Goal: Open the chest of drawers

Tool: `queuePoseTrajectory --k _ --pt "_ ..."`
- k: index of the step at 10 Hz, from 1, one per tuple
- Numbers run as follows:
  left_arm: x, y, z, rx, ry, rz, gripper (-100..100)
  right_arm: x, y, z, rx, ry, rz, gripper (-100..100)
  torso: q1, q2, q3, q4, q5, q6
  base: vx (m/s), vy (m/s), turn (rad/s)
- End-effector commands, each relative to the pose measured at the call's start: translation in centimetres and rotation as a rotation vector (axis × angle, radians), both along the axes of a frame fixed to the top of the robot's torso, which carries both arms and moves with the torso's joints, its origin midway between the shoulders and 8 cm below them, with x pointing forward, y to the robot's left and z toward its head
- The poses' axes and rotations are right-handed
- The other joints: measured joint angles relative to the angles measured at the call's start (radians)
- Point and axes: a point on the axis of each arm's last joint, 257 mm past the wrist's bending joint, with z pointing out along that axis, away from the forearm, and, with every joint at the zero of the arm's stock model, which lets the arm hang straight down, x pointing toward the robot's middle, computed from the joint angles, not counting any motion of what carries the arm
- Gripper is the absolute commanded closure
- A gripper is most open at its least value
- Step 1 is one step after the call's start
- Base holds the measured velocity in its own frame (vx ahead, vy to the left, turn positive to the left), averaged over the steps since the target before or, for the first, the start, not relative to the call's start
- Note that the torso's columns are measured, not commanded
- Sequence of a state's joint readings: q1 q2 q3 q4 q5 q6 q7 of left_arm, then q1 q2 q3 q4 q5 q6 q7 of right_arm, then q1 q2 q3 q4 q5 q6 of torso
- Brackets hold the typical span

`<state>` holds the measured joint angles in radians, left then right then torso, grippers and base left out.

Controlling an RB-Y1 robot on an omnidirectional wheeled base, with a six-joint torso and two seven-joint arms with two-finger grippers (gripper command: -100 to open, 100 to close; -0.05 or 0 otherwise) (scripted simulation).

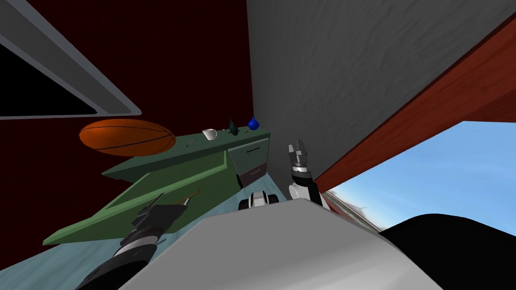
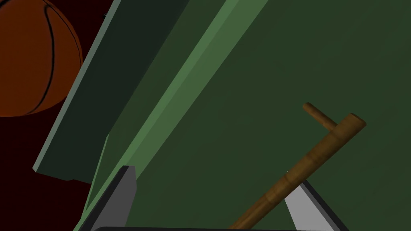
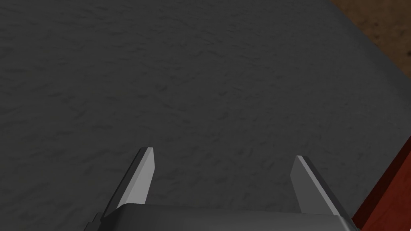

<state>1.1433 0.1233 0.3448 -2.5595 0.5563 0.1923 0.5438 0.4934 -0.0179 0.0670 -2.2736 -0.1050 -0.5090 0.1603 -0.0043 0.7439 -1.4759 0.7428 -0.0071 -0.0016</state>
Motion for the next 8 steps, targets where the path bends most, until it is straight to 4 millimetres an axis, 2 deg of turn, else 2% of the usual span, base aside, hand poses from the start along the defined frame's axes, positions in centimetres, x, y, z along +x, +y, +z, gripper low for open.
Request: queuePoseTrajectory --k 1,2,3,8 --pt "-0.2 -0.2 2.0 0.003 -0.016 -0.007 -100 0.0 0.0 0.0 0.0 0.0 0.0 0 -0.002 0.002 0.0 0.001 -0.002 0.0 0.024 -0.01 0.001" --pt "-0.4 0.0 0.6 -0.001 0.014 0.0 -100 0.0 0.0 0.0 0.0 0.0 0.0 0 -0.003 0.004 -0.001 0.003 -0.005 0.0 0.017 -0.002 0.0" --pt "-0.6 0.1 0.4 -0.004 0.022 0.002 0 0.0 0.0 0.0 0.0 0.0 0.0 0 -0.003 0.003 0.0 0.001 -0.002 0.001 0.008 -0.002 0.0" --pt "-0.9 0.2 -0.5 -0.014 0.043 0.009 0 0.0 0.0 0.0 0.0 0.0 0.0 0 0.003 -0.005 -0.001 -0.004 0.005 0.002 0.0 0.0 0.0"
